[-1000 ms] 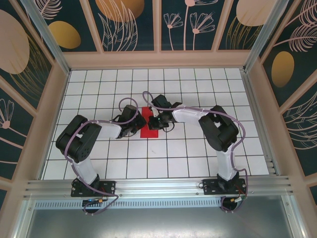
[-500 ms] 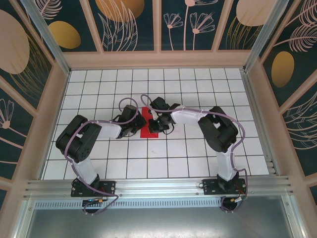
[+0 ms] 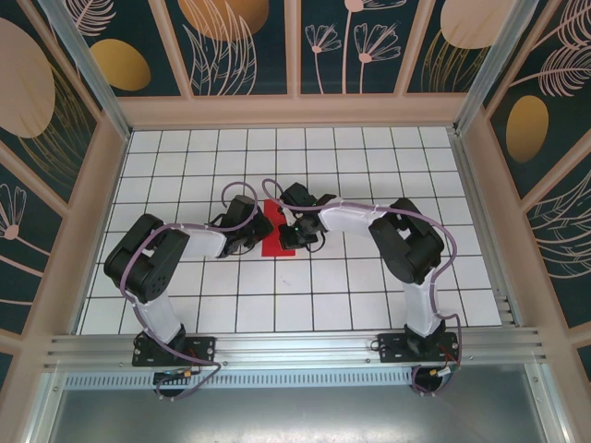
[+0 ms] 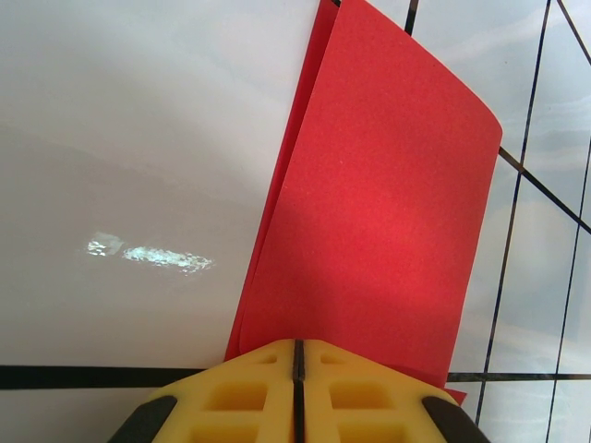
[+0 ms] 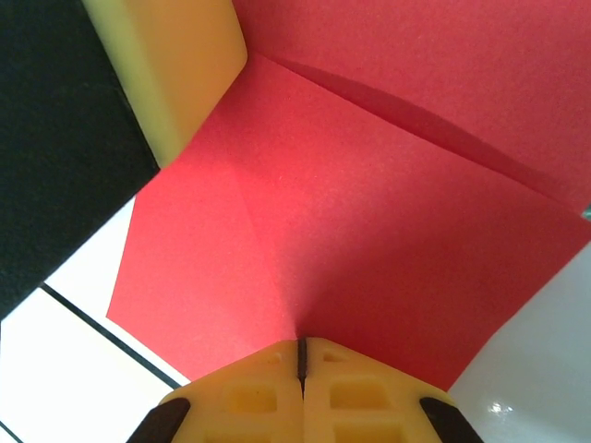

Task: Fold a paper plane with a square sheet of paper (pick it up from the middle)
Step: Fold the triangle a second time at the center of the table.

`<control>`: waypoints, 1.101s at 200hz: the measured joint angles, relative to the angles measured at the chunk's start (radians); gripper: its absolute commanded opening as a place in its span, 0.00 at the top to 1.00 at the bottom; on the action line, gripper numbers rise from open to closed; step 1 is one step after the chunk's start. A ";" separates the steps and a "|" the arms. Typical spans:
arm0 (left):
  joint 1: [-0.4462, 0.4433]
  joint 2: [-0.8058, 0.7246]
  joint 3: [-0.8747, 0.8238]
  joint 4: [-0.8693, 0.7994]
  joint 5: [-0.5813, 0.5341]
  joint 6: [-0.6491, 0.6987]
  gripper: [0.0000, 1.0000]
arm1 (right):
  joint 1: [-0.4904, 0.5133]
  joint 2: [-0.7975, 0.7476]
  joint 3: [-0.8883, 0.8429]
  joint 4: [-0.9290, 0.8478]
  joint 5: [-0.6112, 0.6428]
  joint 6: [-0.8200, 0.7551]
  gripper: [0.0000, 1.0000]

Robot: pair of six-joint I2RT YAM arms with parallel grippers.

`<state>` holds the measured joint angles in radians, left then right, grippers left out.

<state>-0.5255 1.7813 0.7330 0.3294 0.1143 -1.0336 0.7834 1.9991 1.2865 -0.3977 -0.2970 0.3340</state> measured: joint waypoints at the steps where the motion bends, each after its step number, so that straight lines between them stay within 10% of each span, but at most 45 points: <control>1: 0.000 0.000 0.000 0.000 0.000 0.000 0.88 | 0.000 -0.001 -0.002 0.002 0.000 0.000 0.92; 220: 0.000 0.000 0.000 0.000 0.001 0.000 0.88 | -0.024 -0.098 0.001 0.027 -0.030 -0.001 0.92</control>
<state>-0.5255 1.7813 0.7330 0.3298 0.1150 -1.0332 0.7589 1.9011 1.2873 -0.3710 -0.3267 0.3328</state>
